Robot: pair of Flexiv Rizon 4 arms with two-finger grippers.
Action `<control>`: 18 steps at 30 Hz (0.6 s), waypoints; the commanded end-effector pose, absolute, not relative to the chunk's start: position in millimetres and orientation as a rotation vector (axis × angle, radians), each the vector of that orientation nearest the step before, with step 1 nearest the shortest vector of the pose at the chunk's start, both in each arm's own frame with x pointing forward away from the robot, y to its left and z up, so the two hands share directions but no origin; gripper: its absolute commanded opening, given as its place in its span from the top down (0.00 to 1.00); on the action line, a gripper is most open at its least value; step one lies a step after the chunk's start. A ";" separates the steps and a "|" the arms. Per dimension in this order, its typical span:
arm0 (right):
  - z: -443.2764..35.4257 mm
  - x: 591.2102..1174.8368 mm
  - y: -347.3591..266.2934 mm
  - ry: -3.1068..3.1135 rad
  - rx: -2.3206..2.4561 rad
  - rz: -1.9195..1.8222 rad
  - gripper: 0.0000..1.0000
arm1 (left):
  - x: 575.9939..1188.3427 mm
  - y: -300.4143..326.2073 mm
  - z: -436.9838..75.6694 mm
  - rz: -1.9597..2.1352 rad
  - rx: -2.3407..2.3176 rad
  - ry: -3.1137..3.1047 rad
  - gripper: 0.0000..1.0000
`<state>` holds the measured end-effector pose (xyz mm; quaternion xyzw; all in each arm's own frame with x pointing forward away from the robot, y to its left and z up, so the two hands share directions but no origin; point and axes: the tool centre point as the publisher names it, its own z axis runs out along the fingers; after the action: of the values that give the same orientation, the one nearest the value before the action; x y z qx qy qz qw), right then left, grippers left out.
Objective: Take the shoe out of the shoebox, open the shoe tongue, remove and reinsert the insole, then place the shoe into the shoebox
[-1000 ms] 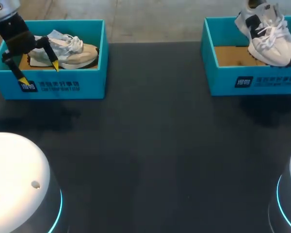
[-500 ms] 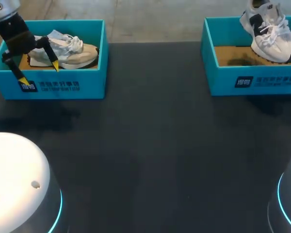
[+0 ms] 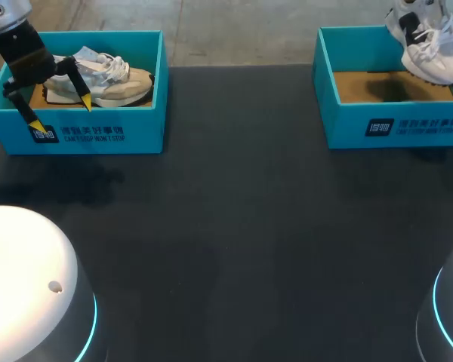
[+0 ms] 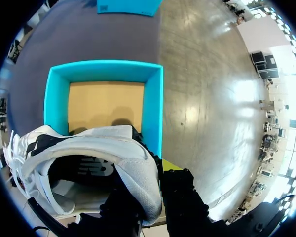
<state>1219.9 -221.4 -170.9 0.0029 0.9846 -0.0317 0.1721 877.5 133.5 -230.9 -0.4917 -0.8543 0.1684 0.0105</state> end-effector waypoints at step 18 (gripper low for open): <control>-193.6 1227.6 -292.8 2.684 0.776 -0.175 1.00 | 876.6 133.8 -230.6 0.522 -1.535 -2.667 0.00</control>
<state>1230.2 -292.0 -195.8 0.2315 0.9569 -0.0620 0.1640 877.4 133.5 -230.9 -0.4917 -0.8543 0.1684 0.0105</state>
